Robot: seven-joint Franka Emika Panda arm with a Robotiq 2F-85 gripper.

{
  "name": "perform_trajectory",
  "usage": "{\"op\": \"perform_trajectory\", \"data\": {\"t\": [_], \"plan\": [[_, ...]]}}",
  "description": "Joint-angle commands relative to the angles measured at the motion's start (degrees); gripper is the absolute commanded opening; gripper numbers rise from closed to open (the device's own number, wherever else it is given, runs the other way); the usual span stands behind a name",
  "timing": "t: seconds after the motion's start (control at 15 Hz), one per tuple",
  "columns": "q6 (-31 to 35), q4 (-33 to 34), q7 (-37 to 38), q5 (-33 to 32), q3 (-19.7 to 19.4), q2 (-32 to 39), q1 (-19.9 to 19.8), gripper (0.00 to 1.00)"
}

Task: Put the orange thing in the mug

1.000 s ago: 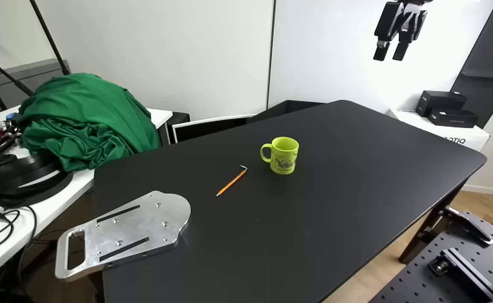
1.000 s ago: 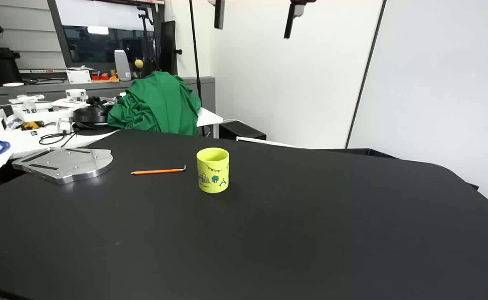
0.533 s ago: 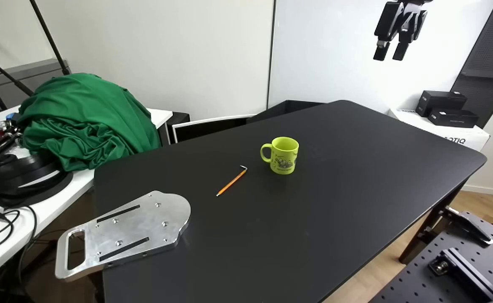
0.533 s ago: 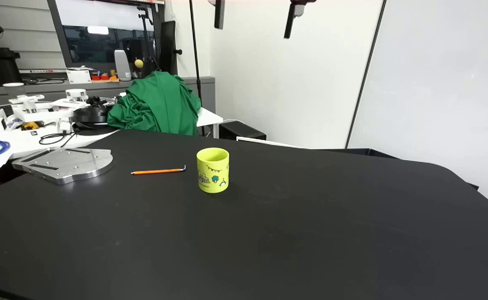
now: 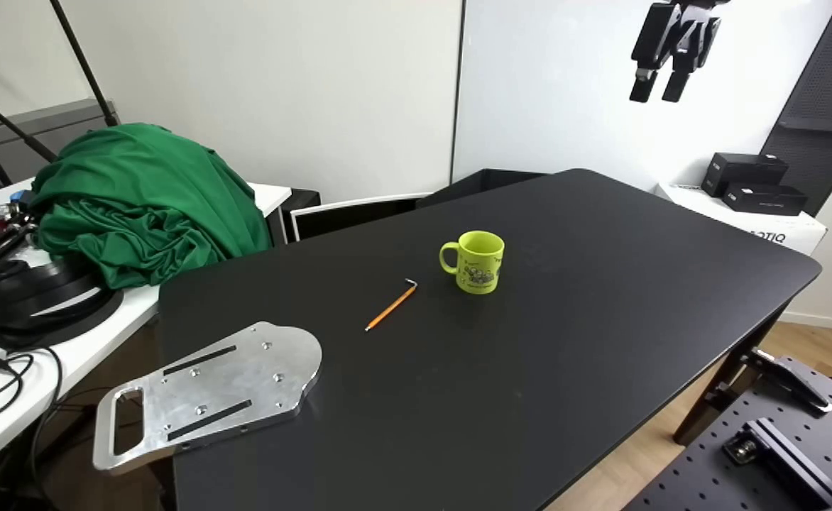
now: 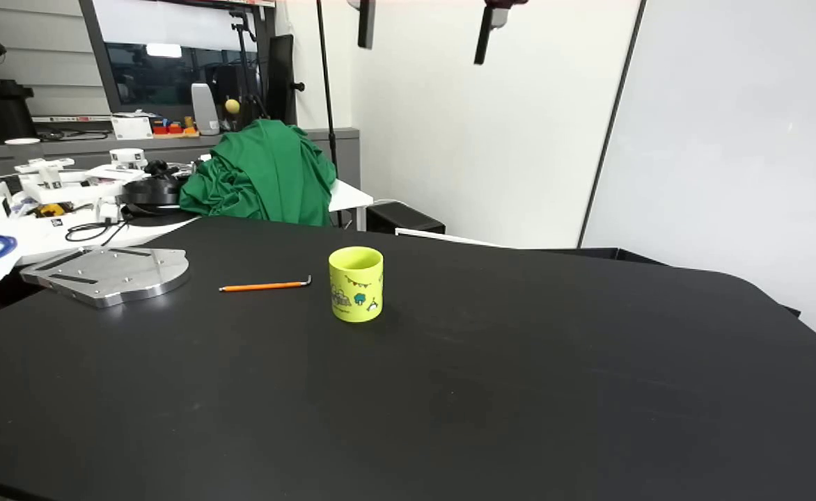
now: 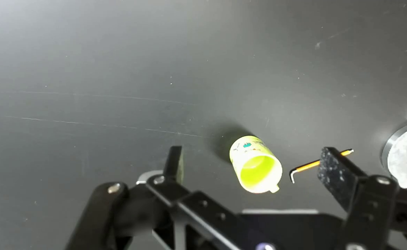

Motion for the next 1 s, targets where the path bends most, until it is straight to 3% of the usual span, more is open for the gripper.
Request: {"op": "perform_trajectory", "data": {"t": [0.0, 0.67, 0.93], "plan": [[1.6, 2.0, 3.7, 1.7, 2.3, 2.9, -0.6, 1.00], [8.6, 12.9, 42.1, 6.9, 14.2, 19.3, 1.5, 1.00], [11.8, 14.8, 56.0, 8.6, 16.5, 24.5, 3.7, 1.00]]}}
